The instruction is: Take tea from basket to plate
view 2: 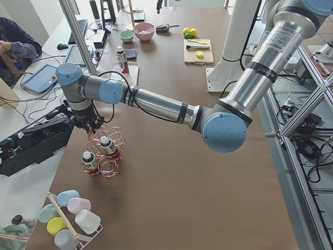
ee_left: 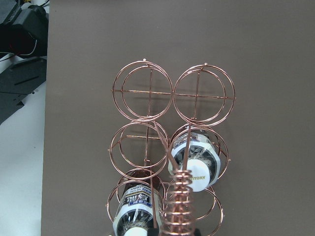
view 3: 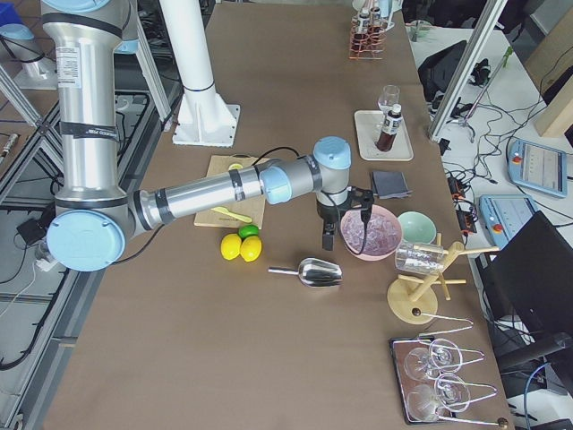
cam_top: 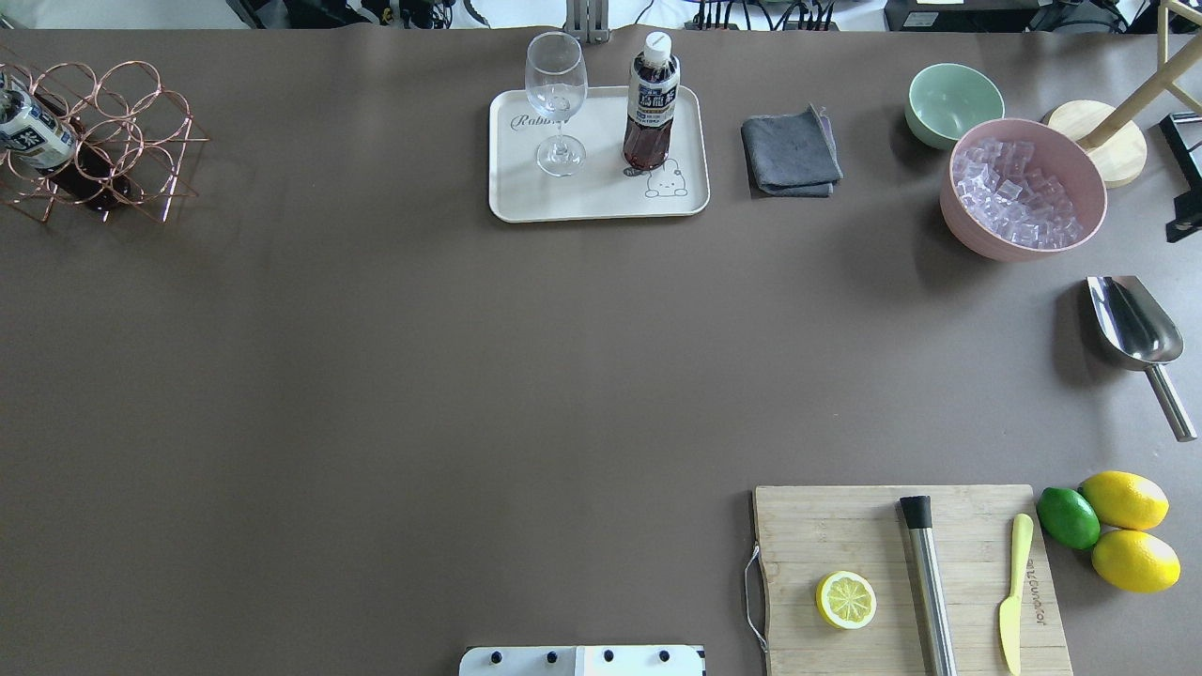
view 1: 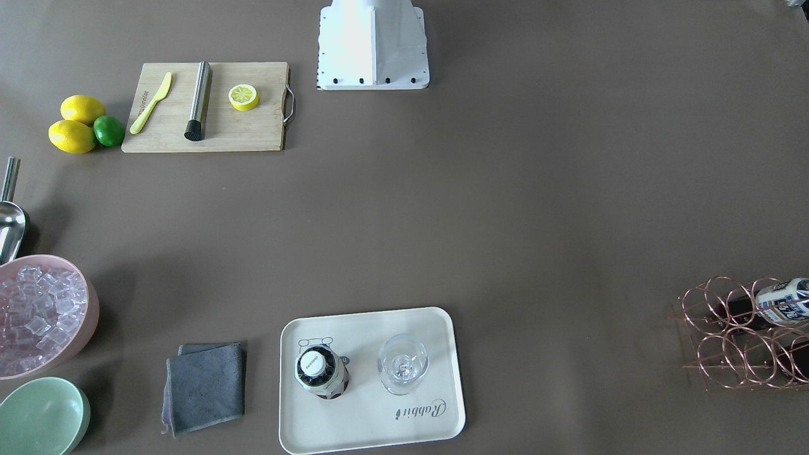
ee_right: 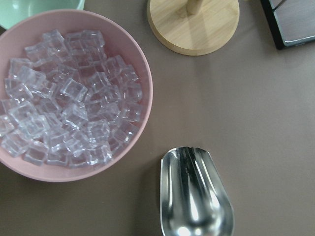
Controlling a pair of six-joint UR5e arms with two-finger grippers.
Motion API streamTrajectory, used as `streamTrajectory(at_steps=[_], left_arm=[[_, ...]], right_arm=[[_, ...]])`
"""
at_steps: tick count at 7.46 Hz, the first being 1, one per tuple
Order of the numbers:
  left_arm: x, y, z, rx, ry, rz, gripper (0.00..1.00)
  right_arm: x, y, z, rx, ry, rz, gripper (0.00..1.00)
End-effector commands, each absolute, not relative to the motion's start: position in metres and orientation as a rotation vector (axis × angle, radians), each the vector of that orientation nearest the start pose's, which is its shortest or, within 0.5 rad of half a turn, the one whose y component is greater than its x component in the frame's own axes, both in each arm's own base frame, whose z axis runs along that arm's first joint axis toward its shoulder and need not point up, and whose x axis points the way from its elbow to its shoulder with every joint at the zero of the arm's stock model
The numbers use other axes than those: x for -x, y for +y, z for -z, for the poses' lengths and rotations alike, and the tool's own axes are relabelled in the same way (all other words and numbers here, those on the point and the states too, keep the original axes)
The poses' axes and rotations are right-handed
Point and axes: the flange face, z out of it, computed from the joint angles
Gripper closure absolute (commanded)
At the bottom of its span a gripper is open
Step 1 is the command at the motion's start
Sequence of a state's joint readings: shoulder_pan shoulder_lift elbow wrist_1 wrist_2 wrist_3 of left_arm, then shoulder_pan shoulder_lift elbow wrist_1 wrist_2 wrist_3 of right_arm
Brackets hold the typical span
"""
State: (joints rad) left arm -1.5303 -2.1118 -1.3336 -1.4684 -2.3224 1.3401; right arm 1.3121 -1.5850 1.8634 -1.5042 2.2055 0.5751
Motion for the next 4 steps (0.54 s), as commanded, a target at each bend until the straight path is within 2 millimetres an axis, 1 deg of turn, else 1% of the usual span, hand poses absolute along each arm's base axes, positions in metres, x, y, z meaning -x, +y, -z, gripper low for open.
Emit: streamTrajectory(at_steps=[1,2,3,4], left_arm=[[0.036,-0.707,-0.458,-0.664,0.521,-1.382,1.00],[0.036,-0.708,-0.457,-0.666,0.520,-1.382,1.00],[0.035,-0.708,-0.457,-0.664,0.522,-1.383,1.00],[0.035,-0.708,-0.457,-0.664,0.522,-1.383,1.00]], right_arm=[[-0.066,-0.401,-0.611,-0.051,-0.773,-0.121,0.00],[-0.090,-0.362,-0.642,-0.045,-0.767,-0.107,0.00],[-0.095,-0.356,-0.653,-0.049,-0.764,-0.076,0.00],[-0.091,-0.363,-0.659,-0.025,-0.764,-0.073,0.00]])
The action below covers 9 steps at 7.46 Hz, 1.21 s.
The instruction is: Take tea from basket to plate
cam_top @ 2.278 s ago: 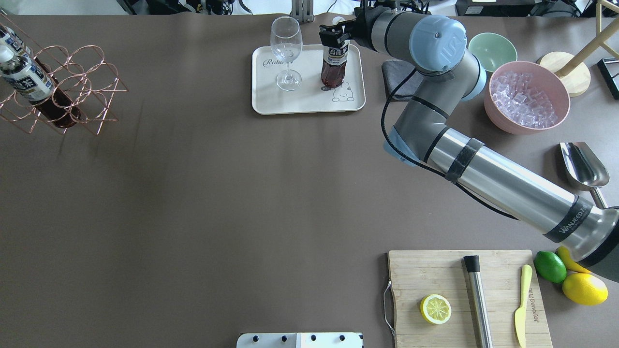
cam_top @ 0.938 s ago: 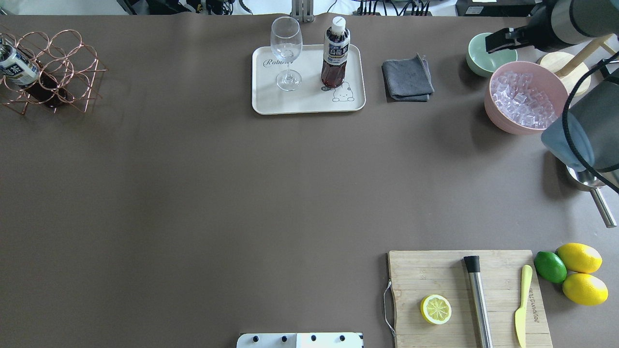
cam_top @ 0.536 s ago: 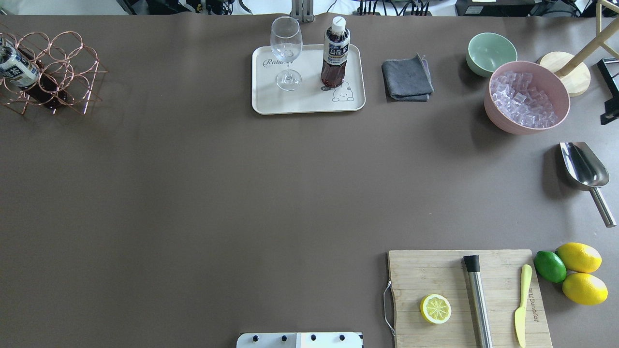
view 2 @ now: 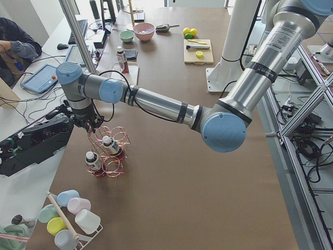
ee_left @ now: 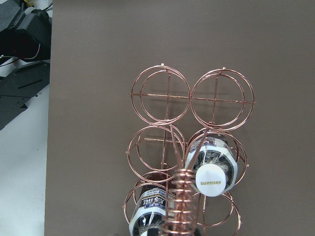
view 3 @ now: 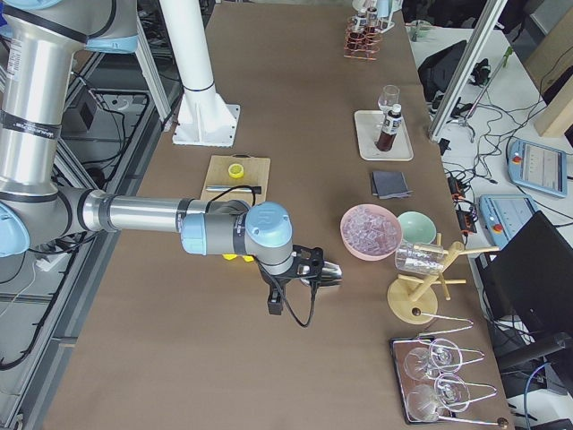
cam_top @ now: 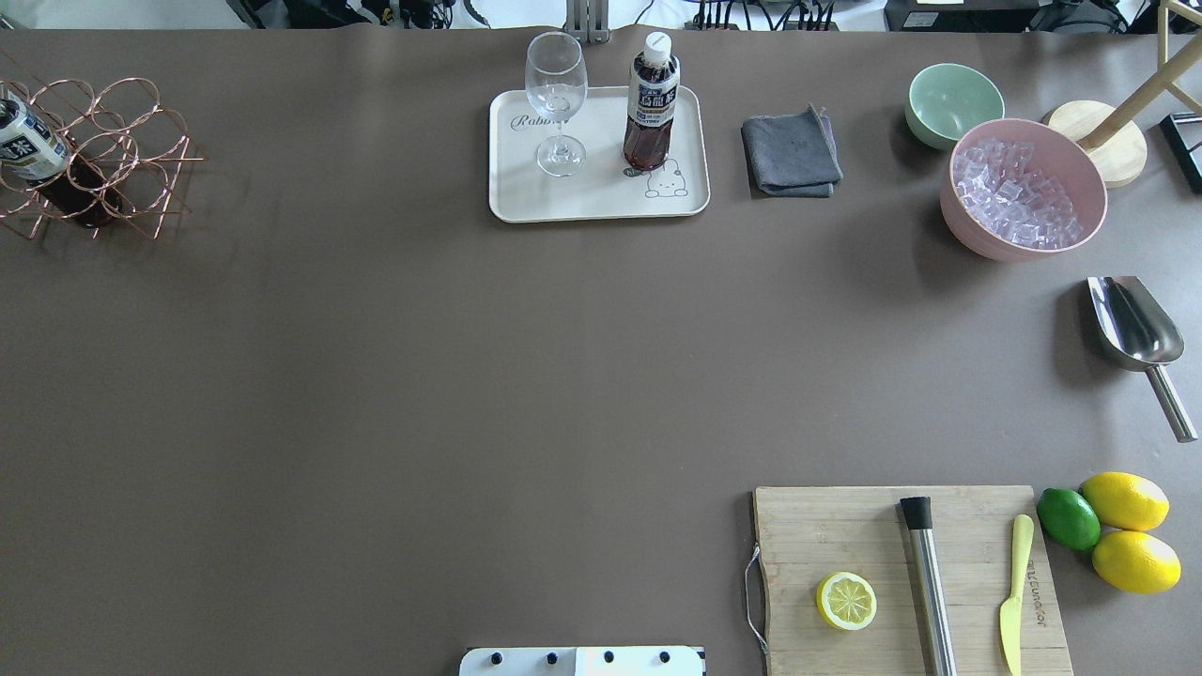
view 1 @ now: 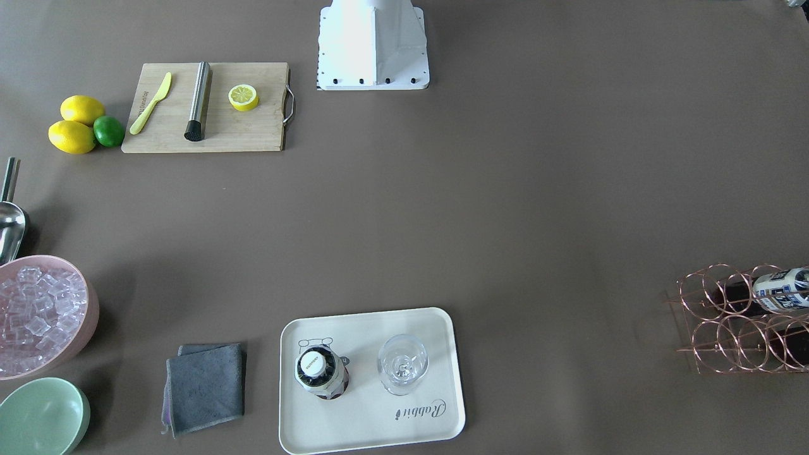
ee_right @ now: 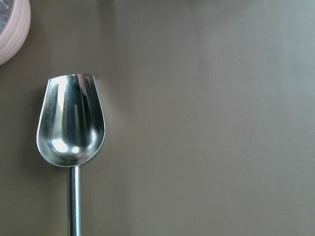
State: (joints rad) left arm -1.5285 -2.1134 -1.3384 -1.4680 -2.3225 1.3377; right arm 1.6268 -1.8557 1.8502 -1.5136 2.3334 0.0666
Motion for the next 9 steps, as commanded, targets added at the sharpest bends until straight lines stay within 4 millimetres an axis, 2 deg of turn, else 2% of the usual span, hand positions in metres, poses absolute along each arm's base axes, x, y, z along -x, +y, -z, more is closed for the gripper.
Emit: streamTrajectory(at_steps=[1,2,5,7,9], left_arm=[[0.035,-0.708,-0.458,-0.663,0.521,-1.382,0.89],[0.036,-0.707,-0.460,-0.659,0.525,-1.378,0.03],[0.035,-0.707,-0.460,-0.656,0.526,-1.372,0.01],[0.042,-0.706,-0.460,-0.655,0.524,-1.361,0.01],[0.082,-0.697,-0.473,-0.602,0.565,-1.144,0.01]], right_arm=[[-0.078,-0.379,-0.651,-0.024,-0.761,-0.038,0.00],[-0.072,-0.385,-0.648,-0.025,-0.755,-0.019,0.00],[-0.067,-0.394,-0.641,-0.037,-0.758,-0.002,0.00],[-0.067,-0.391,-0.649,-0.030,-0.756,-0.003,0.00],[-0.067,-0.390,-0.653,-0.025,-0.758,-0.004,0.00]])
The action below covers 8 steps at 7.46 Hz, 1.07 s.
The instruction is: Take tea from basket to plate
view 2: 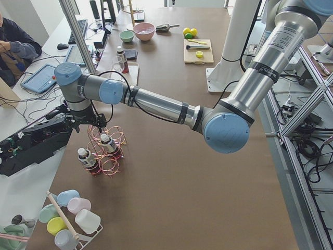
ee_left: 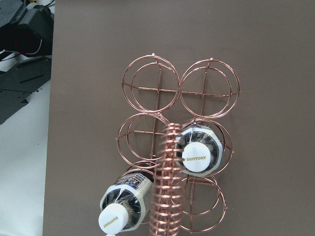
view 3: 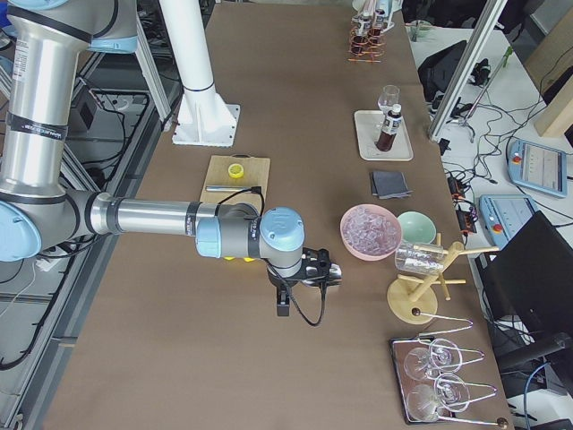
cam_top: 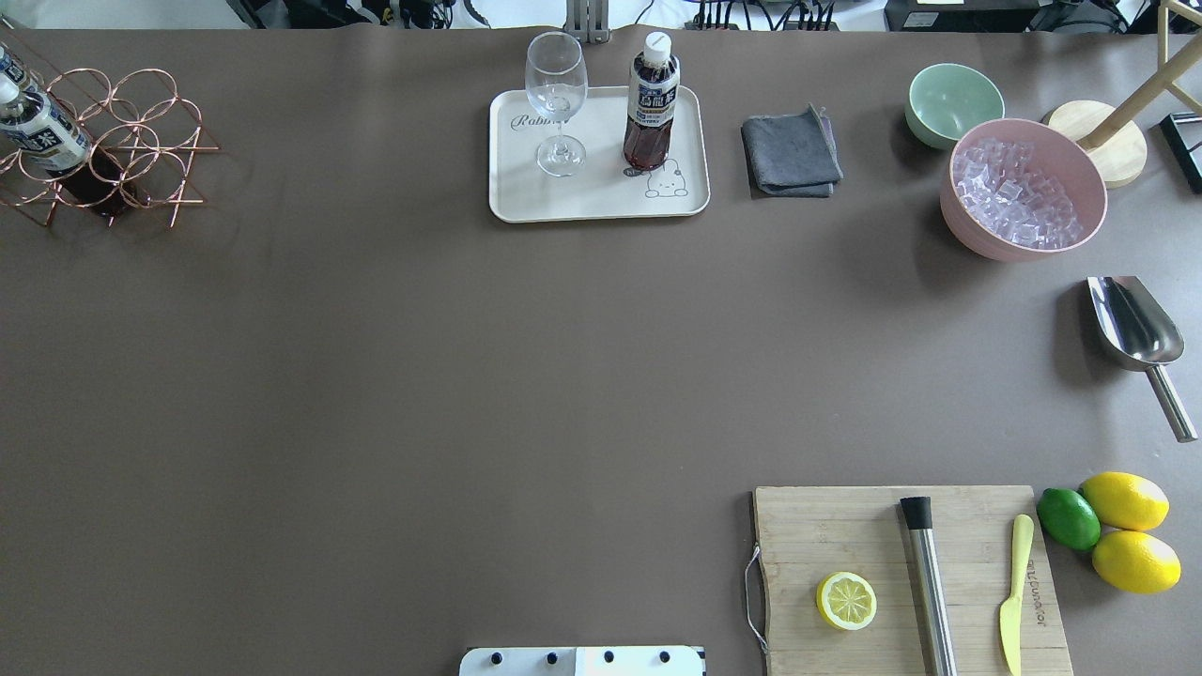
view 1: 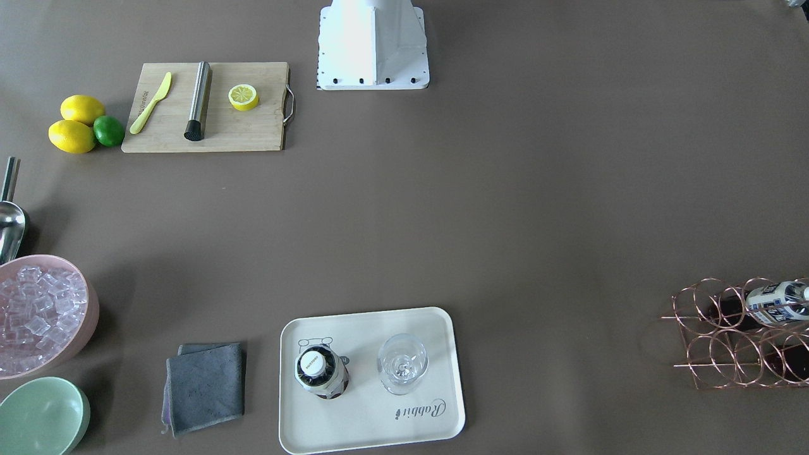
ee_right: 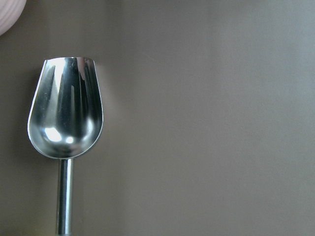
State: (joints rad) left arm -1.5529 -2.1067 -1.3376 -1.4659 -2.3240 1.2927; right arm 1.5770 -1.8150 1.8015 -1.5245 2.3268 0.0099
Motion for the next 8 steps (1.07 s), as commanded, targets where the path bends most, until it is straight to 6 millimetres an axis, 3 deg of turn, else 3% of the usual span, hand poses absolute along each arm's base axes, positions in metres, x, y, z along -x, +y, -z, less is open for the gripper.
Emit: streamTrajectory(at_steps=[1,3,5,7,8], left_arm=[[0.094,-0.687,-0.488,-0.564,0.593,-1.042,0.01],[0.108,-0.661,-0.525,-0.514,0.672,-0.899,0.01],[0.101,-0.627,-0.576,-0.417,0.805,-0.719,0.01],[0.100,-0.608,-0.574,-0.319,0.830,-0.498,0.01],[0.096,-0.594,-0.589,-0.251,0.856,-0.377,0.01]], right_arm=[[-0.067,-0.389,-0.656,-0.019,-0.758,-0.006,0.00],[-0.067,-0.388,-0.658,-0.013,-0.761,-0.009,0.00],[-0.067,-0.389,-0.657,-0.017,-0.761,-0.006,0.00],[-0.067,-0.387,-0.656,-0.019,-0.764,-0.005,0.00],[-0.068,-0.388,-0.658,-0.018,-0.762,-0.007,0.00]])
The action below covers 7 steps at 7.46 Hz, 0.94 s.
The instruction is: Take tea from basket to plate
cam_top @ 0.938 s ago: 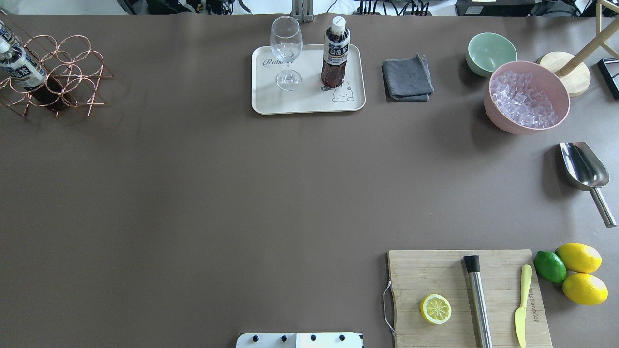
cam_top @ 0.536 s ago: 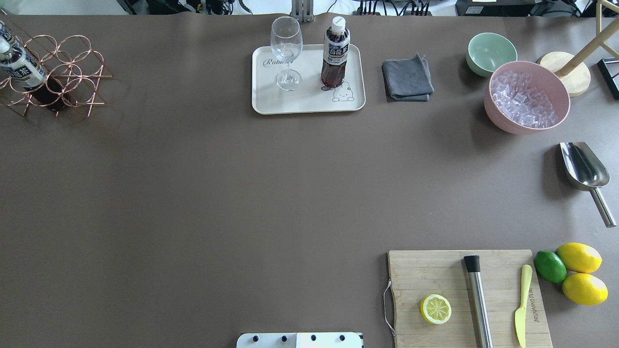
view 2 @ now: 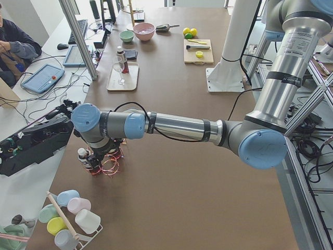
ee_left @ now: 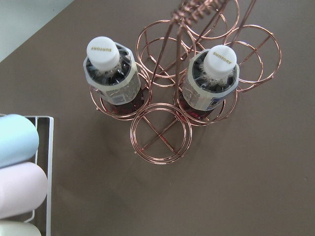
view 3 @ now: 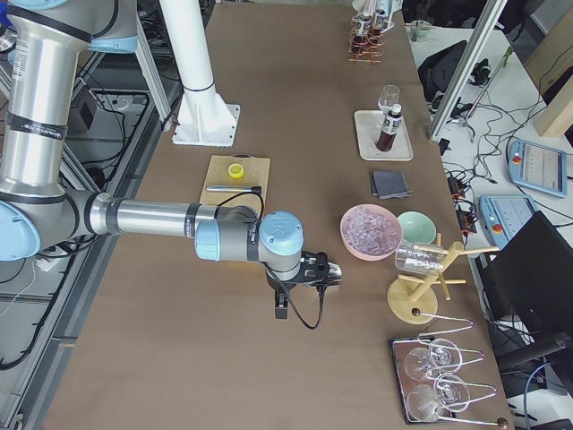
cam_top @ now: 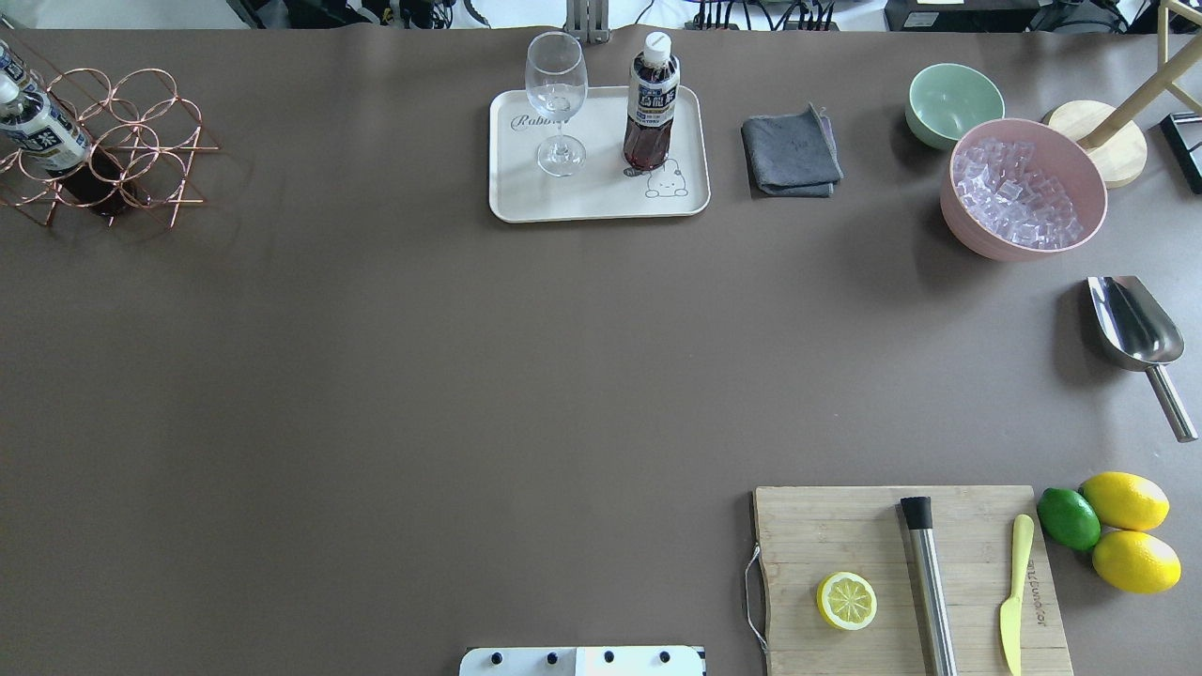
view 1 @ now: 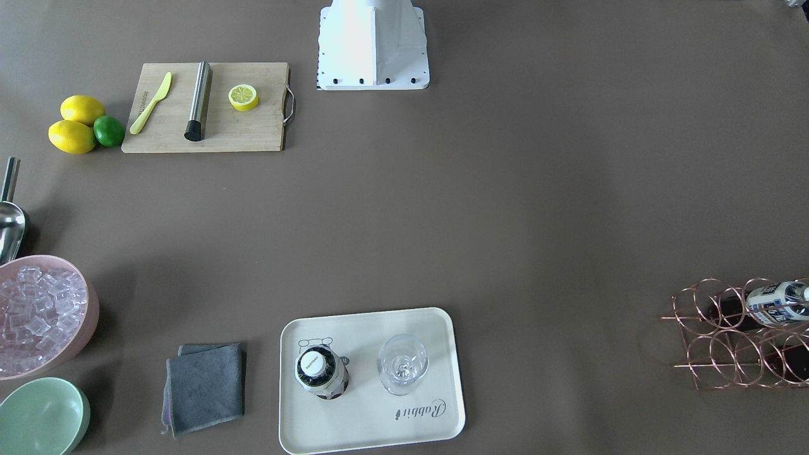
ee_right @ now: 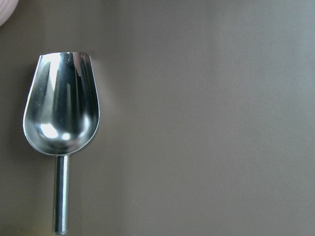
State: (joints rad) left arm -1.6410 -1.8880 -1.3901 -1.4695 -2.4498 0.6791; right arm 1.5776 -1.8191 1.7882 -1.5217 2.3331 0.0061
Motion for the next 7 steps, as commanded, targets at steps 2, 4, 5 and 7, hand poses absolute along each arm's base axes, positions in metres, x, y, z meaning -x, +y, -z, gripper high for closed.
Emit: streamTrajectory(at_steps=[2,4,5,7], left_arm=[[0.094,-0.591,-0.596,-0.150,0.874,-0.205,0.01],[0.092,-0.580,-0.609,-0.068,0.883,-0.067,0.01],[0.091,-0.579,-0.610,-0.027,0.885,-0.031,0.01],[0.091,-0.577,-0.608,-0.006,0.879,0.006,0.01]], right_arm=[[-0.068,-0.388,-0.658,-0.015,-0.762,-0.012,0.00],[-0.068,-0.387,-0.659,-0.012,-0.762,-0.013,0.00],[-0.069,-0.387,-0.659,-0.014,-0.761,-0.014,0.00],[-0.072,-0.387,-0.658,-0.018,-0.761,-0.020,0.00]])
